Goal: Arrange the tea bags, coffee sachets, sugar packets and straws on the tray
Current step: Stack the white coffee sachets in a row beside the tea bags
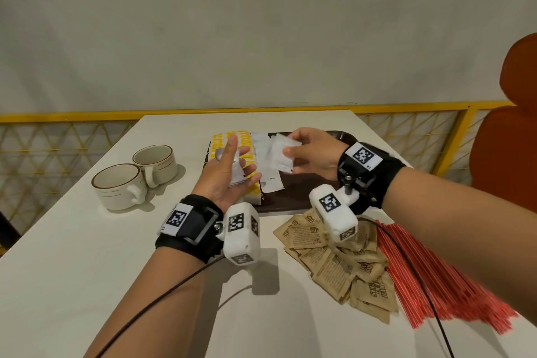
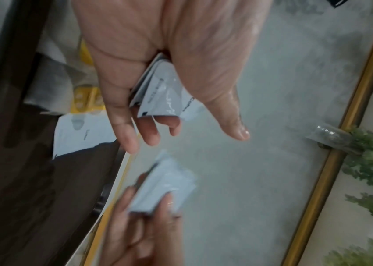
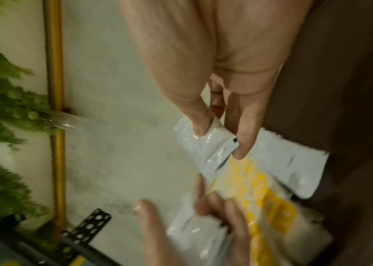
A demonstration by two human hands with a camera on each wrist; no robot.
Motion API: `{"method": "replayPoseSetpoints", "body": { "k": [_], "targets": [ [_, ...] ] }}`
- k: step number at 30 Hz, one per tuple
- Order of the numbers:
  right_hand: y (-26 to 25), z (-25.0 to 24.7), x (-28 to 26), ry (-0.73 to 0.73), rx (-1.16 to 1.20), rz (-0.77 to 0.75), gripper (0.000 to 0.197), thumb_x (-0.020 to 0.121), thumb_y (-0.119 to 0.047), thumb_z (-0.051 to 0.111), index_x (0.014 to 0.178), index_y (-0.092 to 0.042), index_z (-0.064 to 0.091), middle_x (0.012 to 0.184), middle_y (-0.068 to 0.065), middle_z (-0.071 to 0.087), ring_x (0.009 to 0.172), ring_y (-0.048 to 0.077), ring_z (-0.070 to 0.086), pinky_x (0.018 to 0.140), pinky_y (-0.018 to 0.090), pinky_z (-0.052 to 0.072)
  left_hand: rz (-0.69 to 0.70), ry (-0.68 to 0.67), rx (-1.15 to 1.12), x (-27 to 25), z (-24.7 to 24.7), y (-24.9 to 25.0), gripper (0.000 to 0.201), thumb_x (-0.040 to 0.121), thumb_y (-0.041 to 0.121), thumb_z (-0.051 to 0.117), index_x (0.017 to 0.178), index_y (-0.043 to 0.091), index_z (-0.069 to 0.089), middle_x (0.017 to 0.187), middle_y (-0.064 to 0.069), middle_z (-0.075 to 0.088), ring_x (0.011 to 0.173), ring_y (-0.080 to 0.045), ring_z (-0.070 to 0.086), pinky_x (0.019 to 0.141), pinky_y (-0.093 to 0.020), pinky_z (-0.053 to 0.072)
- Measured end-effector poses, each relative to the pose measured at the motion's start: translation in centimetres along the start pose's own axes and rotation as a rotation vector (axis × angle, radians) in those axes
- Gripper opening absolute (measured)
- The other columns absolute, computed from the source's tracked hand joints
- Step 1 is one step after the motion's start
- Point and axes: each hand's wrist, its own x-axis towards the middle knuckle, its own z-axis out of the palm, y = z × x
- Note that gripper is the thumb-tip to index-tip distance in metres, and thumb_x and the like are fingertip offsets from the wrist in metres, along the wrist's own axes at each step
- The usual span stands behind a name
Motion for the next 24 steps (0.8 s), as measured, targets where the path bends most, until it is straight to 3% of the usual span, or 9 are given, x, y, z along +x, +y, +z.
{"method": "replayPoseSetpoints", "body": {
  "k": [3, 7, 9, 13, 19, 24],
  "targets": [
    [2.3, 0.1, 1.4, -0.016, -0.312, 0.123, 0.02, 0.087, -0.006, 0.066, 0.102, -0.016, 0.059, 0.108, 0.014, 0.064, 0.094, 0.028, 0.067, 0.078, 0.042, 0.059, 0.001, 0.002, -0.003, 0.1, -1.0, 0.3, 0.071, 0.065, 0.059, 0.059, 0.117, 0.01, 0.059, 0.071, 0.001, 0.052, 0.071, -0.014, 0.056, 0.073, -0.035, 0.057],
    [3.7, 0.8, 2.7, -0.009, -0.423, 0.164, 0.013, 0.087, -0.006, 0.068, 0.087, -0.016, 0.058, 0.085, 0.006, 0.061, 0.071, 0.013, 0.06, 0.056, 0.023, 0.056, 0.009, 0.01, 0.002, 0.0, -1.5, 0.3, 0.061, 0.077, 0.058, 0.055, 0.116, 0.01, 0.06, 0.071, 0.001, 0.051, 0.072, -0.014, 0.056, 0.078, -0.036, 0.054],
    [3.8, 0.9, 3.3, 0.008, -0.453, 0.149, 0.015, 0.085, -0.006, 0.07, 0.083, -0.014, 0.057, 0.077, 0.004, 0.06, 0.065, 0.011, 0.058, 0.049, 0.019, 0.053, -0.003, 0.007, 0.014, -0.1, -1.5, 0.2, 0.068, 0.071, 0.06, 0.056, 0.118, 0.011, 0.059, 0.07, 0.002, 0.051, 0.07, -0.014, 0.056, 0.076, -0.035, 0.054],
    [3.9, 1.2, 4.1, 0.01, -0.476, 0.13, 0.021, 0.078, -0.007, 0.077, 0.085, -0.011, 0.058, 0.077, 0.005, 0.061, 0.066, 0.012, 0.061, 0.054, 0.021, 0.056, -0.028, -0.01, 0.029, 0.0, -1.4, -0.2, 0.071, 0.067, 0.061, 0.055, 0.118, 0.012, 0.058, 0.068, 0.002, 0.049, 0.063, -0.011, 0.053, 0.067, -0.029, 0.056],
    [4.1, 1.4, 4.2, 0.051, -0.459, 0.092, 0.031, 0.072, -0.006, 0.082, 0.074, -0.012, 0.052, 0.074, 0.007, 0.058, 0.066, 0.019, 0.062, 0.07, 0.036, 0.06, -0.073, -0.007, 0.046, 0.0, -1.1, -0.4, 0.062, 0.083, 0.064, 0.044, 0.113, 0.011, 0.058, 0.068, 0.002, 0.05, 0.055, -0.01, 0.053, 0.057, -0.024, 0.054],
    [2.8, 1.3, 3.2, 0.115, -0.577, 0.036, 0.028, 0.084, -0.03, 0.073, 0.072, -0.014, 0.052, 0.075, 0.004, 0.059, 0.071, 0.015, 0.059, 0.055, 0.024, 0.053, -0.137, -0.023, -0.013, -0.3, -0.8, -0.2, 0.074, 0.083, 0.075, 0.03, 0.104, 0.011, 0.061, 0.065, -0.001, 0.055, 0.053, -0.013, 0.055, 0.057, -0.025, 0.054]
  ]
}}
